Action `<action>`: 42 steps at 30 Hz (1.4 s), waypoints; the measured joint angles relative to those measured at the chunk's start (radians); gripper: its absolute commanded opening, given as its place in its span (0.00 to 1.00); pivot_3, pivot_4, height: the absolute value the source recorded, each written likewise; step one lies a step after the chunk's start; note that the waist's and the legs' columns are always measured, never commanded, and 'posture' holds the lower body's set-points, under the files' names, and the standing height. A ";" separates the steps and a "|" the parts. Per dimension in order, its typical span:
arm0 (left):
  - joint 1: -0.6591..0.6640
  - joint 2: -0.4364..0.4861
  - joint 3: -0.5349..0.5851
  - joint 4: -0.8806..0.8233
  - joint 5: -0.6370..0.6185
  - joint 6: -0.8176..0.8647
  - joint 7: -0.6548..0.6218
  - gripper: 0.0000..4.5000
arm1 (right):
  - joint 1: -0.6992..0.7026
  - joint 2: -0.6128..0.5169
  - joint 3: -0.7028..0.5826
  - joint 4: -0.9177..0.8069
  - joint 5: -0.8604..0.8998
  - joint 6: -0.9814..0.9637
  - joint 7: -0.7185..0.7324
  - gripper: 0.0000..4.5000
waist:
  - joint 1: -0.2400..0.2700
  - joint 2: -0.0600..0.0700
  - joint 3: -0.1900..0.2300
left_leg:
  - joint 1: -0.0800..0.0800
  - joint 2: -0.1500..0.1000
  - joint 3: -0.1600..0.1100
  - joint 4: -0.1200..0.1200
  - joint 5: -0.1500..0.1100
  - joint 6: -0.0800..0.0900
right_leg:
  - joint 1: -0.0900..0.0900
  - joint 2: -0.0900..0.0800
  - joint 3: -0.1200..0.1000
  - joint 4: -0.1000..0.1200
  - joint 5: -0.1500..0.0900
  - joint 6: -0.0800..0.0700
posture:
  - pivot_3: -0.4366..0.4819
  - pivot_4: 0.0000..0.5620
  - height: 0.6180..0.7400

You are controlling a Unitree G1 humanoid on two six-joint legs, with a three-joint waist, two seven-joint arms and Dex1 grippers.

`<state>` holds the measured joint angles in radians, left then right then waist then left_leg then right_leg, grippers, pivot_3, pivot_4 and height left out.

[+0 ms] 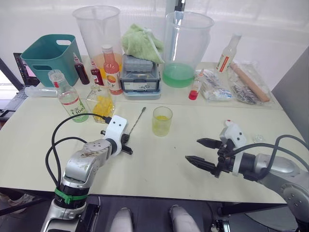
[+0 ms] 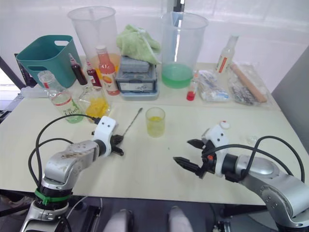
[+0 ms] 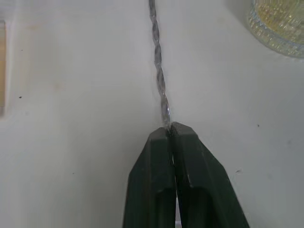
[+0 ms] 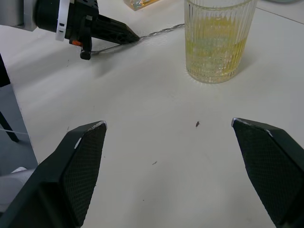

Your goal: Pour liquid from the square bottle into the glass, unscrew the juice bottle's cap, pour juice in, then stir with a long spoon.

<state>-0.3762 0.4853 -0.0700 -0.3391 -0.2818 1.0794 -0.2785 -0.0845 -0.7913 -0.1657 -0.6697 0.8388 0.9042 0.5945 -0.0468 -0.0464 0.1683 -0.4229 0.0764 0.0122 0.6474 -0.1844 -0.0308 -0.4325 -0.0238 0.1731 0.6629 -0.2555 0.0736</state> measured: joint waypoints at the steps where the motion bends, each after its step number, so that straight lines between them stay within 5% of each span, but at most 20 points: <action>1: 0.005 0.020 0.001 0.000 0.000 -0.009 -0.018 0.00 | -0.006 0.000 0.004 0.008 -0.002 0.000 0.005 1.00 | -0.002 0.000 0.000 | 0.000 0.000 0.000 0.000 0.000 0.000 | 0.000 0.000 0.000 0.000 0.000 0.000 | 0.48 0.27 0.65; 15: 0.126 0.227 0.121 -0.004 -0.052 -0.138 -0.251 0.00 | -0.057 0.008 0.070 0.072 -0.049 -0.019 0.057 1.00 | -0.019 0.000 0.000 | -0.001 0.000 -0.002 -0.001 0.000 0.000 | -0.001 0.000 -0.003 0.001 -0.002 -0.001 | 0.48 0.27 0.65; 24: 0.268 0.392 0.187 0.102 -0.059 -0.454 -0.545 0.00 | -0.070 0.017 0.076 0.087 -0.051 -0.029 0.083 1.00 | -0.018 -0.002 0.001 | -0.003 0.000 -0.002 -0.001 0.000 0.000 | -0.002 -0.002 -0.005 0.000 -0.002 -0.002 | 0.48 0.27 0.65; 33: 0.314 0.419 0.188 0.198 -0.042 -0.631 -0.681 0.00 | -0.075 0.019 0.078 0.091 -0.062 -0.030 0.083 1.00 | -0.018 -0.002 0.001 | -0.003 0.000 -0.002 -0.001 0.000 0.000 | -0.003 -0.002 -0.005 0.001 -0.003 -0.003 | 0.48 0.27 0.65; 34: 0.314 0.420 0.187 0.206 -0.038 -0.643 -0.691 0.14 | -0.075 0.019 0.078 0.091 -0.065 -0.030 0.083 1.00 | -0.019 -0.002 0.001 | -0.003 0.000 -0.002 -0.001 0.000 0.000 | -0.003 -0.002 -0.005 0.001 -0.003 -0.003 | 0.48 0.27 0.65; 39: 0.312 0.445 0.170 0.221 -0.036 -0.656 -0.742 0.49 | -0.075 0.019 0.078 0.090 -0.070 -0.030 0.083 1.00 | -0.020 -0.002 0.001 | -0.003 0.001 -0.002 -0.001 0.000 0.000 | -0.003 -0.002 -0.005 0.001 -0.003 -0.003 | 0.48 0.27 0.65; 42: 0.303 0.467 0.157 0.217 -0.036 -0.642 -0.772 0.49 | -0.075 0.020 0.078 0.089 -0.070 -0.030 0.081 1.00 | -0.020 -0.002 0.001 | -0.003 0.001 -0.002 -0.001 0.000 0.000 | -0.003 -0.002 -0.005 0.001 -0.003 -0.003 | 0.48 0.27 0.65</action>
<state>-0.0732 0.9526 0.0870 -0.1226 -0.3181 0.4369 -1.0508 -0.1593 -0.7715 -0.0880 -0.5807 0.7691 0.8747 0.6752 -0.0670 -0.0480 0.1693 -0.4258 0.0770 0.0100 0.6461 -0.1845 -0.0308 -0.4354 -0.0254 0.1679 0.6639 -0.2586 0.0711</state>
